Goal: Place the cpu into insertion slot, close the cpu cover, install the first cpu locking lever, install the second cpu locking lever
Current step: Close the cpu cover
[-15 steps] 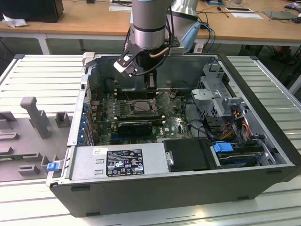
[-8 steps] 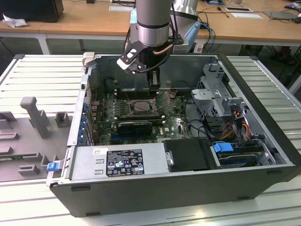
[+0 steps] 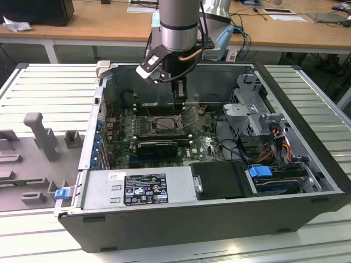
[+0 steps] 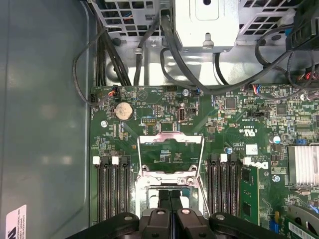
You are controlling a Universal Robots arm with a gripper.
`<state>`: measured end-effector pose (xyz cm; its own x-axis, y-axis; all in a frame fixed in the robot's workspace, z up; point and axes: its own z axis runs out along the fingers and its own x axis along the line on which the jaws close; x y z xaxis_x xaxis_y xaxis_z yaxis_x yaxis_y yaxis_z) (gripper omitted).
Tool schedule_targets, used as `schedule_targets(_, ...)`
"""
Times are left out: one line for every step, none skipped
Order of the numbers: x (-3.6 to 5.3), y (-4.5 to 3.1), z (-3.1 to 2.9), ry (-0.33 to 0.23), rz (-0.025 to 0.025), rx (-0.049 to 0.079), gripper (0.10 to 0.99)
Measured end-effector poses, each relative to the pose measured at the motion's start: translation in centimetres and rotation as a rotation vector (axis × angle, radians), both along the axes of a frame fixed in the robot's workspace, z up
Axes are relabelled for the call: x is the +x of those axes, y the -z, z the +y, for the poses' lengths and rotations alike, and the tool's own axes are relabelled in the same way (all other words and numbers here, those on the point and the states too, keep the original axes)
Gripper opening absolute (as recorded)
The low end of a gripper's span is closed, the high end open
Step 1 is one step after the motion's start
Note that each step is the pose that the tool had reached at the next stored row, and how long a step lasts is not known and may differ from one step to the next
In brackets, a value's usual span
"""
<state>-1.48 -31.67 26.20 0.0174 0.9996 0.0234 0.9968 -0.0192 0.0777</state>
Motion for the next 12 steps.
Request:
schedule_targets(0.0, -0.03, 0.0, 0.0, 0.0, 0.0, 0.106)
schedule_targets(0.0, -0.06, 0.0, 0.0, 0.0, 0.0, 0.106)
schedule_targets(0.0, -0.08, 0.0, 0.0, 0.0, 0.0, 0.106)
schedule_targets(0.0, -0.1, 0.0, 0.0, 0.0, 0.0, 0.106)
schedule_targets(0.0, -0.12, 0.0, 0.0, 0.0, 0.0, 0.106)
schedule_targets(0.0, -0.17, 0.0, 0.0, 0.0, 0.0, 0.106)
schedule_targets(0.0, -0.26, 0.0, 0.0, 0.0001, 0.0, 0.106)
schedule_targets(0.0, -0.33, 0.0, 0.0, 0.0, 0.0, 0.106)
schedule_targets(0.0, -0.38, 0.0, 0.0, 0.0001, 0.0, 0.106)
schedule_targets(0.0, -0.53, 0.0, 0.0, 0.0, 0.0, 0.106)
schedule_targets(0.0, -0.64, 0.0, 0.0, 0.0, 0.0, 0.106)
schedule_targets(0.0, -0.73, 0.0, 0.0, 0.0, 0.0, 0.106)
